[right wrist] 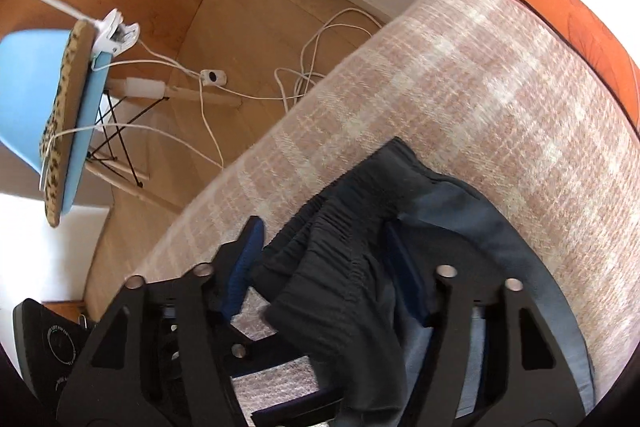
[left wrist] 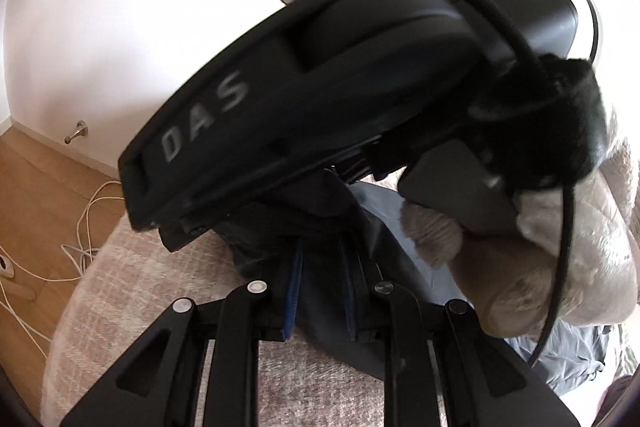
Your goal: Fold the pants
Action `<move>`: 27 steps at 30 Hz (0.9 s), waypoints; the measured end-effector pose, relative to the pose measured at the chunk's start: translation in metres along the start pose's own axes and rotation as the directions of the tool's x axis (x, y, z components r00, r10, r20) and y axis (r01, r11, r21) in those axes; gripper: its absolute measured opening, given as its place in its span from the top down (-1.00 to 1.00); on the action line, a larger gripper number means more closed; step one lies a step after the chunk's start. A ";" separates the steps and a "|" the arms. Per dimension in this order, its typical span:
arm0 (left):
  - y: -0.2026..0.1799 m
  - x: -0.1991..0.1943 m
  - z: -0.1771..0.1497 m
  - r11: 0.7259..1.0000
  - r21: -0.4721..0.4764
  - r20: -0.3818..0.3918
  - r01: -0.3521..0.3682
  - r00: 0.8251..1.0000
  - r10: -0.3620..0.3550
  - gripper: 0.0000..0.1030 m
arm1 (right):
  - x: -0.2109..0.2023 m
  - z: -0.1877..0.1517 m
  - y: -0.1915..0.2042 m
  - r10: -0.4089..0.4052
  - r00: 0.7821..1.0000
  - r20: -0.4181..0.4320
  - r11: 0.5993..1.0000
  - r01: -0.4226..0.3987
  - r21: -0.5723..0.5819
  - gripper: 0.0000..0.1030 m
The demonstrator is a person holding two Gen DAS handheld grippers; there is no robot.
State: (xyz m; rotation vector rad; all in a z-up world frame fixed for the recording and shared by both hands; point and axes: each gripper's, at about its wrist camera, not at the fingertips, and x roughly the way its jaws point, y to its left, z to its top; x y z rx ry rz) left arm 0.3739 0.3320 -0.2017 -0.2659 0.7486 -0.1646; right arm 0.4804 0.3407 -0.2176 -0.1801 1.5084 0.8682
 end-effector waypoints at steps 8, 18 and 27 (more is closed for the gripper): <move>0.002 0.001 0.000 1.000 0.015 -0.039 0.000 0.999 0.001 0.69 | -0.034 -0.022 -0.027 0.048 0.994 0.102 0.998 -0.052 0.039 0.60; 0.017 -0.023 -0.009 0.999 -0.028 -0.048 -0.045 0.998 0.043 0.69 | -0.084 -0.124 -0.079 0.168 0.933 0.319 0.962 -0.226 0.154 0.64; -0.021 0.037 -0.005 0.998 0.067 -0.170 -0.009 0.985 0.020 0.69 | -0.076 -0.166 -0.130 0.257 0.909 0.327 0.918 -0.336 0.211 0.50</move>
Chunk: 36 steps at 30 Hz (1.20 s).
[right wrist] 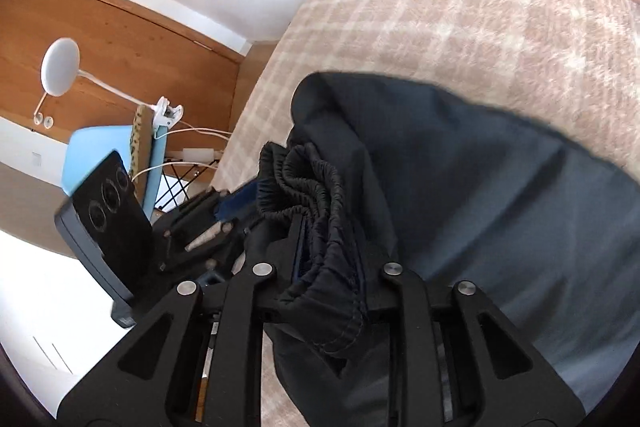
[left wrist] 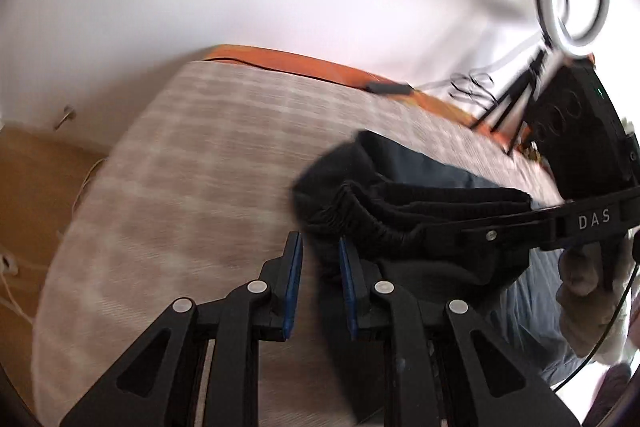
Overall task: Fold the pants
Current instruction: 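Lift the waistband with both grippers and fold it over the trouser legs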
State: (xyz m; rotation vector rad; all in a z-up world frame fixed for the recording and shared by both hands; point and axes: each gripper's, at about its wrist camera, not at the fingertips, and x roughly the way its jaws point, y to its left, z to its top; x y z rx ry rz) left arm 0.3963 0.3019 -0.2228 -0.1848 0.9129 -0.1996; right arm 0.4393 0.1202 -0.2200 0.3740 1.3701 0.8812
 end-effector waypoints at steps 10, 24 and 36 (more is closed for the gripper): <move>-0.031 0.005 -0.003 0.994 0.099 0.013 -0.047 0.999 0.046 0.69 | 0.013 0.019 0.025 -0.046 0.990 -0.135 0.989 0.026 -0.142 -0.37; -0.014 -0.016 -0.011 0.996 0.045 -0.001 -0.083 0.997 0.083 0.69 | -0.054 -0.030 -0.016 0.096 0.983 0.154 0.993 -0.105 0.053 0.66; -0.121 -0.011 -0.022 0.986 0.117 -0.073 0.115 0.992 -0.107 0.69 | -0.228 -0.179 -0.104 -0.160 0.895 0.417 0.938 0.007 0.346 0.66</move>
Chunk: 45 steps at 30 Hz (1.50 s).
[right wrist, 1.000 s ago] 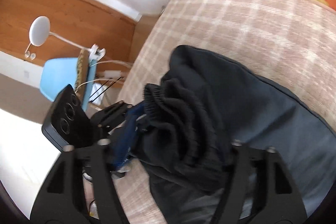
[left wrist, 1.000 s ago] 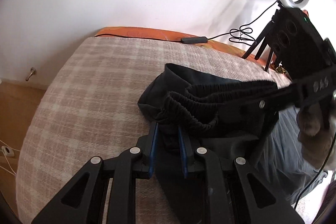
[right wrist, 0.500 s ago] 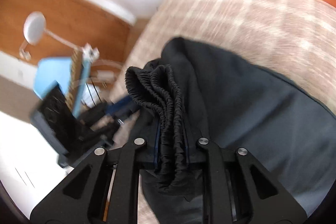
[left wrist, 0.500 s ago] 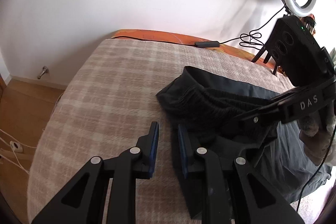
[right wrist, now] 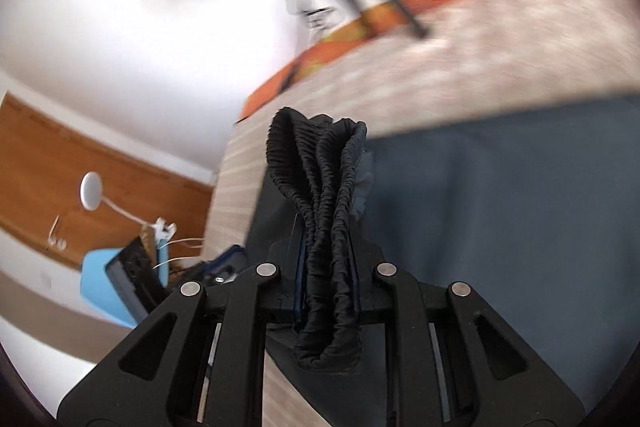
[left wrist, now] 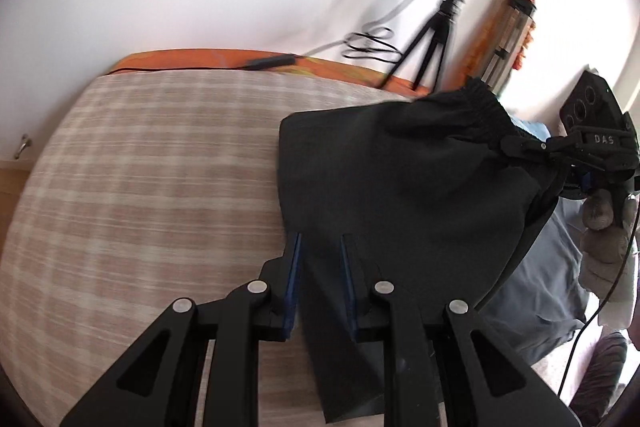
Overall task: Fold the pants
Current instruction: 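Lift the waistband with both grippers and fold it over the trouser legs, then lower the gathered waistband onto the trousers and open the right gripper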
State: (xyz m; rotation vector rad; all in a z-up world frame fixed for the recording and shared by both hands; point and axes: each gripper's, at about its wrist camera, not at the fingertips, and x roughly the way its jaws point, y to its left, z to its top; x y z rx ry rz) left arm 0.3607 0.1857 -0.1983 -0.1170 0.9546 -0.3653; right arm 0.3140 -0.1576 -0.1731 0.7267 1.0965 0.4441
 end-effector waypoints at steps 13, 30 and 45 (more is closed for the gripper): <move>-0.130 0.025 -0.040 0.985 0.175 -0.147 0.006 0.989 0.020 0.69 | -0.132 -0.032 -0.083 -0.060 0.991 0.119 0.995 0.050 0.085 0.66; -0.213 0.032 -0.037 0.975 0.218 -0.148 0.041 0.989 -0.009 0.69 | -0.283 -0.015 -0.188 -0.237 0.950 0.202 0.971 0.226 0.073 0.66; -0.258 0.073 -0.052 0.957 0.286 -0.230 0.053 0.973 0.015 0.69 | -0.298 -0.005 -0.258 -0.189 0.977 0.095 0.979 0.180 0.099 -0.38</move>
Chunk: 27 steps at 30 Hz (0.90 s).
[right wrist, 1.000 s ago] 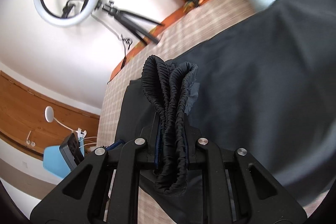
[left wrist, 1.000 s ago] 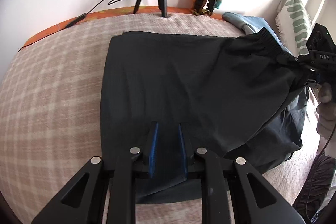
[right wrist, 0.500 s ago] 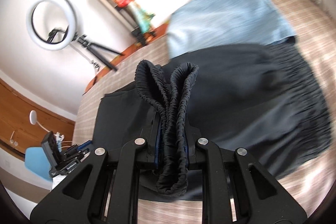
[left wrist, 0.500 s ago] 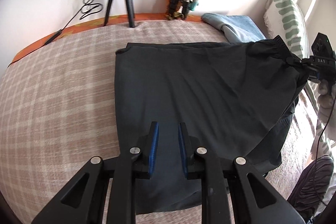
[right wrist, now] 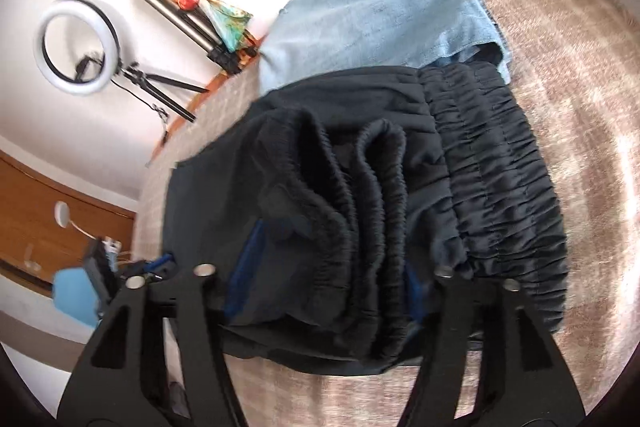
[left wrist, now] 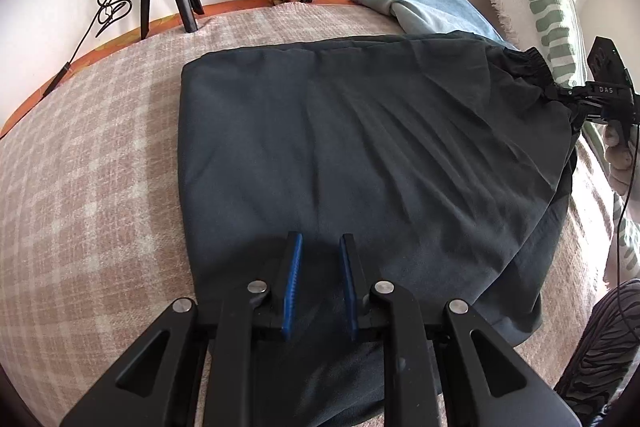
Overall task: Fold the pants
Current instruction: 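Lower the gathered waistband onto the trousers and open the right gripper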
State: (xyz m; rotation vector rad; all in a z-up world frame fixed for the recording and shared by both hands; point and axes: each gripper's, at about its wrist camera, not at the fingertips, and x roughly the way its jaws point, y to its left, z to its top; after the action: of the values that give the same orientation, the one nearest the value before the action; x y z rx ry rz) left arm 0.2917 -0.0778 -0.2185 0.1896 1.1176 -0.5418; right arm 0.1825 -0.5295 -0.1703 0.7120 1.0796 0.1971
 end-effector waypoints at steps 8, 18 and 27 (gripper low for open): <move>-0.006 0.005 0.003 0.999 0.031 -0.014 -0.024 1.000 0.025 0.62 | 0.035 0.015 0.024 -0.256 0.965 -0.060 0.965 0.251 -0.080 0.50; -0.002 -0.006 0.002 0.999 -0.024 0.007 0.042 0.999 -0.042 0.36 | -0.013 0.033 -0.008 -0.204 0.978 0.034 0.977 0.205 -0.058 0.51; -0.005 -0.003 -0.001 0.999 -0.021 -0.005 0.030 1.000 -0.030 0.36 | -0.049 -0.010 -0.010 -0.270 0.957 0.106 0.962 0.272 -0.005 -0.21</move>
State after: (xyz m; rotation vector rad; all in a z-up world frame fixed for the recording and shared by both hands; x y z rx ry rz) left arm 0.2874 -0.0806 -0.2152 0.1561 1.1323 -0.5566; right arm 0.1488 -0.5562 -0.1426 0.5432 1.0620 -0.0649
